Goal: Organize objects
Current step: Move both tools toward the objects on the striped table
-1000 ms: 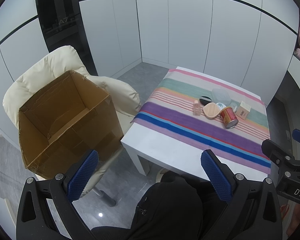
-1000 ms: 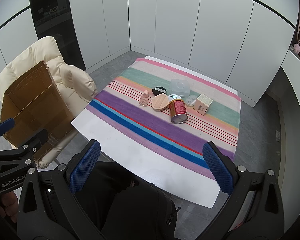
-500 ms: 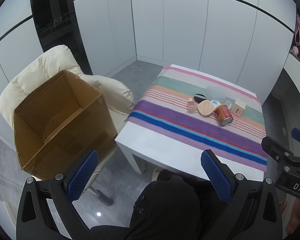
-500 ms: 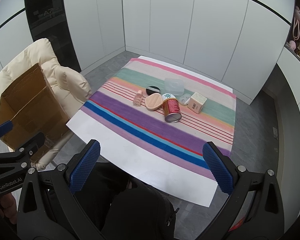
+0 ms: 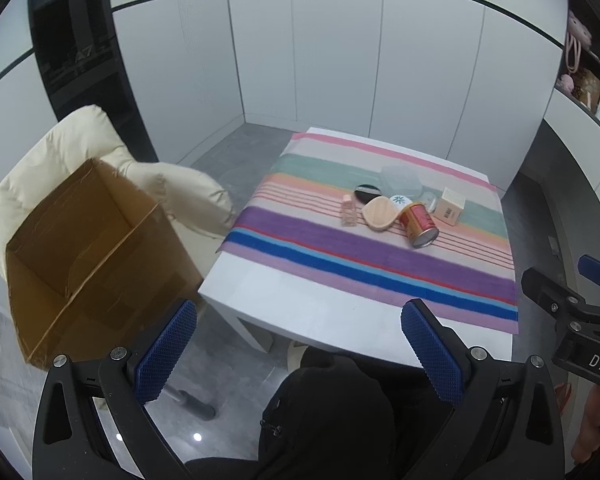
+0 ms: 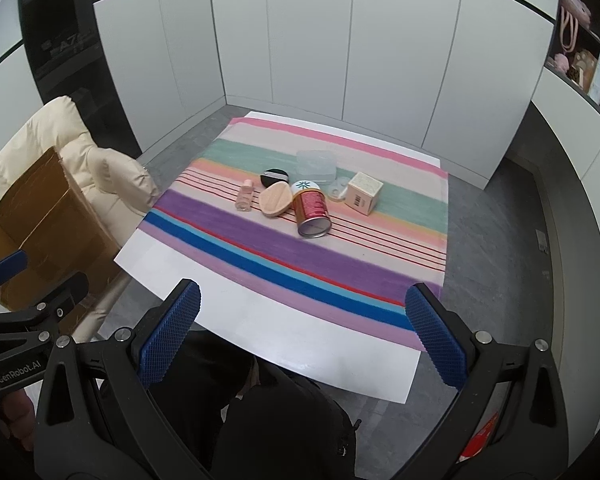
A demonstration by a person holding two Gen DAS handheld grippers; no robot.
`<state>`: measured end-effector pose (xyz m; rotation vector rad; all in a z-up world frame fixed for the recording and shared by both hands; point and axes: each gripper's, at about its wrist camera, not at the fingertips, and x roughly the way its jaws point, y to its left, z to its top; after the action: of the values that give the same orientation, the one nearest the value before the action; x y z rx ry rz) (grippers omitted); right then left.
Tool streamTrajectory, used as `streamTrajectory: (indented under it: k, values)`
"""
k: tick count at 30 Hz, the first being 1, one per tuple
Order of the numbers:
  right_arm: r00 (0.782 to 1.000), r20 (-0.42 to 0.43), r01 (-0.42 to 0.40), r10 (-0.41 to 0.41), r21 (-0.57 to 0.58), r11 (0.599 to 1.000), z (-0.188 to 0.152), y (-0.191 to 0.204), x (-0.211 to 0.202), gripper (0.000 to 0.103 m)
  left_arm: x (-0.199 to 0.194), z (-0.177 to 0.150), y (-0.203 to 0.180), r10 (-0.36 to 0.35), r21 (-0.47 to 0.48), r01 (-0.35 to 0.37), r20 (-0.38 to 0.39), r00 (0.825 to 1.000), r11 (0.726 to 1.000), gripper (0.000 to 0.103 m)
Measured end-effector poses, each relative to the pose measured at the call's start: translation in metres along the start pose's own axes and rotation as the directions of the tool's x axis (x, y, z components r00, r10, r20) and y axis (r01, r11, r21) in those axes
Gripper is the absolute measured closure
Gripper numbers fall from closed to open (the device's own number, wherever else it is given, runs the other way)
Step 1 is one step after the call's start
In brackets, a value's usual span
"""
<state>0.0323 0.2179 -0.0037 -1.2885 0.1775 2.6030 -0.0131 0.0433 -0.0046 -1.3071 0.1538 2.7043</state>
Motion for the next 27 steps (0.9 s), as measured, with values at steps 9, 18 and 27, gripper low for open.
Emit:
streamTrajectory:
  k: [9, 18, 27]
  values:
    - [0.999, -0.023, 0.035, -0.035, 0.041, 0.999, 0.01, -0.024, 0.015, 0.0, 0.017, 0.017, -0.019, -0.028, 0.067, 0.027, 0.007, 1.0, 0.997, 0.0]
    - [0.997, -0.055, 0.059, -0.055, 0.059, 0.997, 0.025, -0.042, 0.042, 0.0, 0.048, 0.043, -0.037, -0.063, 0.108, 0.064, -0.014, 0.998, 0.992, 0.001]
    - [0.994, -0.094, 0.069, -0.063, 0.068, 0.995, 0.034, -0.054, 0.08, 0.0, 0.089, 0.061, -0.058, -0.063, 0.152, 0.072, -0.06, 0.996, 0.986, 0.001]
